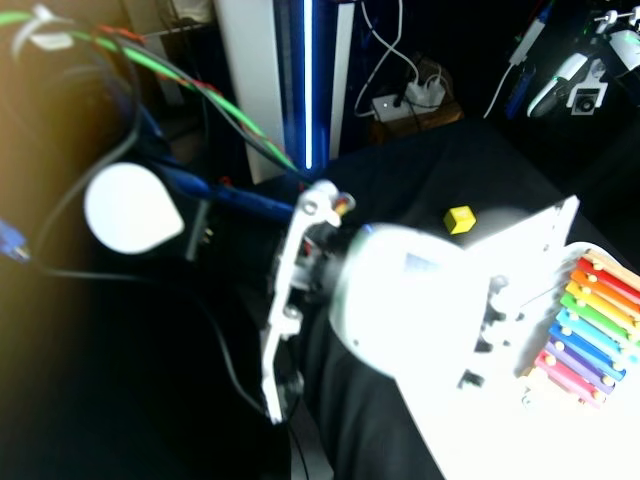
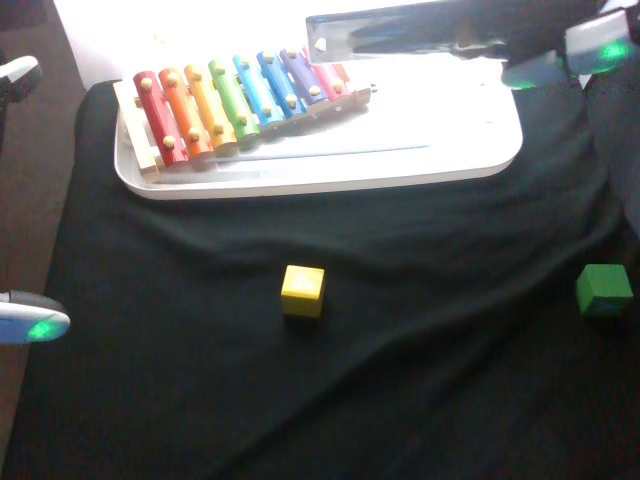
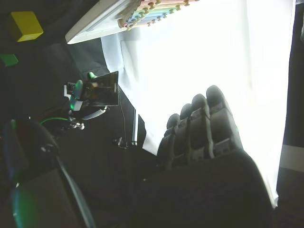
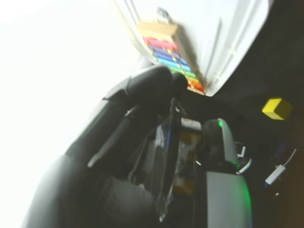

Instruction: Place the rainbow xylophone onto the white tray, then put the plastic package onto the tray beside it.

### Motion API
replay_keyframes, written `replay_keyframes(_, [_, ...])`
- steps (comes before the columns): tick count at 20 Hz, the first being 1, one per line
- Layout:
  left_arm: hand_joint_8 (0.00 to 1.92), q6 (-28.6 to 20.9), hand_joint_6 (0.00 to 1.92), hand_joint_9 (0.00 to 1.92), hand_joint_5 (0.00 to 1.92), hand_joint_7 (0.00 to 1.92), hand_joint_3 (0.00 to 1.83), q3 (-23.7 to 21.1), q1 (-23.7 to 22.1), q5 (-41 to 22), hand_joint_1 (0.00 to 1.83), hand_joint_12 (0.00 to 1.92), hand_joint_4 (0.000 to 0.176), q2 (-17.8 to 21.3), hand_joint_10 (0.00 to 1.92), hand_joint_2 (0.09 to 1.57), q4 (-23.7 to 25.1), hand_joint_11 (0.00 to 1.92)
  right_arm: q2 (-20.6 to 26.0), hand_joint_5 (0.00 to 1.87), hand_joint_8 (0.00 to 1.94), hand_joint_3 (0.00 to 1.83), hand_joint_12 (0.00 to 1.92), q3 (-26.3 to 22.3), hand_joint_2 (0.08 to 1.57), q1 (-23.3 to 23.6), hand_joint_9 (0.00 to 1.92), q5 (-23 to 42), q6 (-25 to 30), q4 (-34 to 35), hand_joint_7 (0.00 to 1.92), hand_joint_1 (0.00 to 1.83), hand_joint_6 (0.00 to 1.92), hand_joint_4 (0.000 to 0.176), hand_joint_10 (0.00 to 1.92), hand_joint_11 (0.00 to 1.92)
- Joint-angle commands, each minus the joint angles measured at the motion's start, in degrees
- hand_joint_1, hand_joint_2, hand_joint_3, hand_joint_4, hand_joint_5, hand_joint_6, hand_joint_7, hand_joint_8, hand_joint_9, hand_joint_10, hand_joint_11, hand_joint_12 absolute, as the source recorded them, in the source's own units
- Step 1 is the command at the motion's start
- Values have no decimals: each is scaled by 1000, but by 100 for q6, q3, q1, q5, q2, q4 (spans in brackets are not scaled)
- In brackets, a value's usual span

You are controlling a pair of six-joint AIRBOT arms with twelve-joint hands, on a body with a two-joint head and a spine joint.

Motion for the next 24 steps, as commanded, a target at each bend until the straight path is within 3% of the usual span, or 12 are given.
replay_keyframes(1, [3, -30, 1, 133, 13, 90, 0, 45, -67, -665, 834, 345, 0, -12, 4, 659, -68, 0, -72, 794, 1067, 4, 1452, 59, 1137, 145, 1088, 413, 102, 401, 975, 1356, 947, 0, 994, 670])
replay_keyframes(3, [4, -48, 0, 139, 11, 102, 7, 43, -75, -669, 847, 362, 0, -15, 3, 673, -61, 0, -241, 840, 992, 0, 1236, 226, 1125, 149, 1000, 362, 161, 400, 948, 1371, 1017, 0, 1218, 809])
replay_keyframes(4, [4, -67, 1, 138, 16, 108, 3, 43, -76, -672, 846, 344, 0, -26, 2, 666, -61, 0, -327, 868, 1071, 0, 1364, 302, 1126, 149, 999, 304, 161, 400, 945, 1384, 831, 0, 1283, 930])
replay_keyframes(6, [3, -71, 2, 118, 17, 95, 0, 45, -80, -672, 836, 293, 17, -31, 3, 652, -45, 0, -512, 814, 1187, 2, 1371, 486, 1157, 158, 1116, 224, 196, 400, 989, 1263, 1017, 0, 859, 1025])
replay_keyframes(8, [3, -76, 1, 108, 21, 99, 6, 46, -96, -686, 845, 243, 23, -31, 3, 668, -32, 0, -666, 789, 1135, 1, 1448, 638, 1144, 164, 1005, 118, 233, 400, 918, 1380, 902, 0, 1289, 1021])
replay_keyframes(10, [0, -79, 0, 139, 34, 121, 7, 46, -102, -689, 842, 306, 0, -31, 0, 687, -8, 0, -806, 879, 913, 0, 1307, 774, 1091, 173, 1097, -15, 249, 400, 1044, 1398, 812, 0, 1108, 977])
replay_keyframes(14, [1, -80, 0, 76, 0, 67, 4, 49, -112, -688, 814, 251, 0, -37, 1, 690, 16, 0, -995, 726, 1382, 0, 1590, 999, 1213, 299, 1152, -180, 364, 393, 896, 1234, 1083, 0, 1175, 1119])
replay_keyframes(15, [0, -80, 0, 66, 0, 53, 5, 53, -112, -694, 810, 250, 0, -38, 0, 692, 20, 0, -1035, 723, 1597, 3, 1774, 1045, 1245, 353, 1164, -208, 365, 391, 944, 1122, 1299, 0, 1534, 1178])
replay_keyframes(17, [3, -84, 1, 63, 3, 51, 2, 59, -121, -720, 813, 215, 8, -38, 4, 689, 33, 0, -1146, 696, 1236, 0, 1719, 1221, 1271, 448, 1096, -242, 375, 386, 942, 1084, 1390, 0, 1465, 1119])
replay_keyframes(18, [2, -85, 2, 62, 4, 49, 0, 62, -126, -732, 830, 212, 2, -40, 4, 682, 36, 0, -1187, 696, 1322, 6, 1494, 1294, 1235, 477, 920, -252, 375, 385, 873, 1167, 1301, 0, 1003, 879])
replay_keyframes(20, [0, -105, 0, 54, 2, 47, 5, 80, -134, -752, 828, 151, 0, -63, 0, 698, 49, 0, -1260, 778, 1138, 4, 1015, 1433, 1186, 515, 880, -295, 375, 378, 760, 1345, 1354, 0, 1252, 820])
replay_keyframes(24, [6, -155, 4, 52, 14, 69, 0, 131, -162, -765, 849, 115, 2, -118, 4, 687, 97, 0, -1332, 716, 1110, 0, 1061, 1606, 1178, 703, 865, -468, 373, 103, 898, 1356, 1227, 0, 1355, 745])
